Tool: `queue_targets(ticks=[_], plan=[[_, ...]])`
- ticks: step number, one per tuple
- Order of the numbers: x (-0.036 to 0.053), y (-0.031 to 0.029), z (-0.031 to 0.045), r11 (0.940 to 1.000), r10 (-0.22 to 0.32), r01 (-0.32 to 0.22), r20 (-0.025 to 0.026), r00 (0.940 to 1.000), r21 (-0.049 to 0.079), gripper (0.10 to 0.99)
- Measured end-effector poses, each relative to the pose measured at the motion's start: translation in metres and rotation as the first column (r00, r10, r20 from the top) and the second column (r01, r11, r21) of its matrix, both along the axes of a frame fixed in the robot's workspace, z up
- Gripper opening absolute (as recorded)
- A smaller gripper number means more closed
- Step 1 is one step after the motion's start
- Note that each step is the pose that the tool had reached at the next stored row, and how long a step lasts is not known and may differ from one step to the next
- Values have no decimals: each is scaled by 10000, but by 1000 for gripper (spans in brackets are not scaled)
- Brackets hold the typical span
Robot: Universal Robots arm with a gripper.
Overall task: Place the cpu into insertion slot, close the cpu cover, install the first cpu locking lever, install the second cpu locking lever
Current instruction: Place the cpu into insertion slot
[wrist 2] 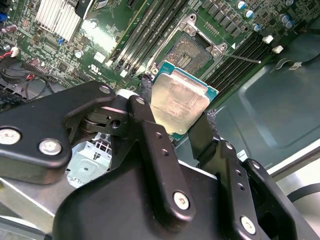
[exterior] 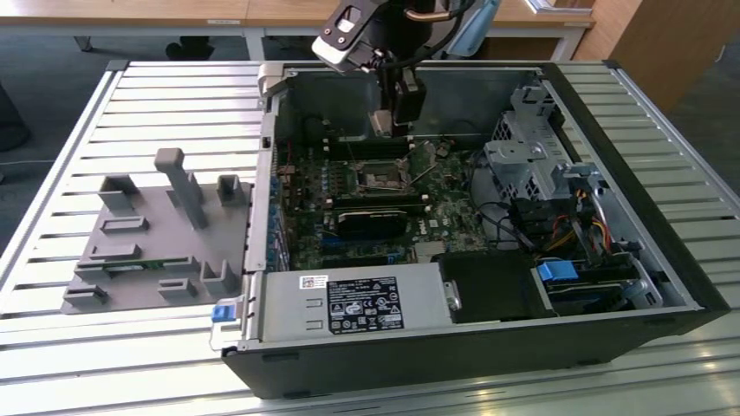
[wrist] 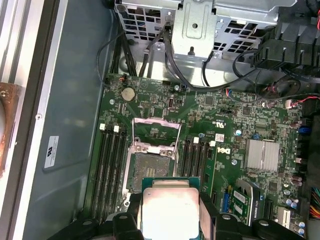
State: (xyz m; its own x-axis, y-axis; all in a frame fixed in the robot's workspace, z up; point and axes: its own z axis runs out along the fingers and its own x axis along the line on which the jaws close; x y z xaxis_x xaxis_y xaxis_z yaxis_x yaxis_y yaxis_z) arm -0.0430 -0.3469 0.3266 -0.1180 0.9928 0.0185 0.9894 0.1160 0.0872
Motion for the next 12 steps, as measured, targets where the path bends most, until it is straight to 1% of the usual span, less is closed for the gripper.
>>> queue_targets(ticks=[2, 12], plan=[[0, 0, -14, 10000, -28, 28, 0, 10000, 0, 541], [0, 0, -33, 10000, -63, 63, 0, 10000, 0, 541]])
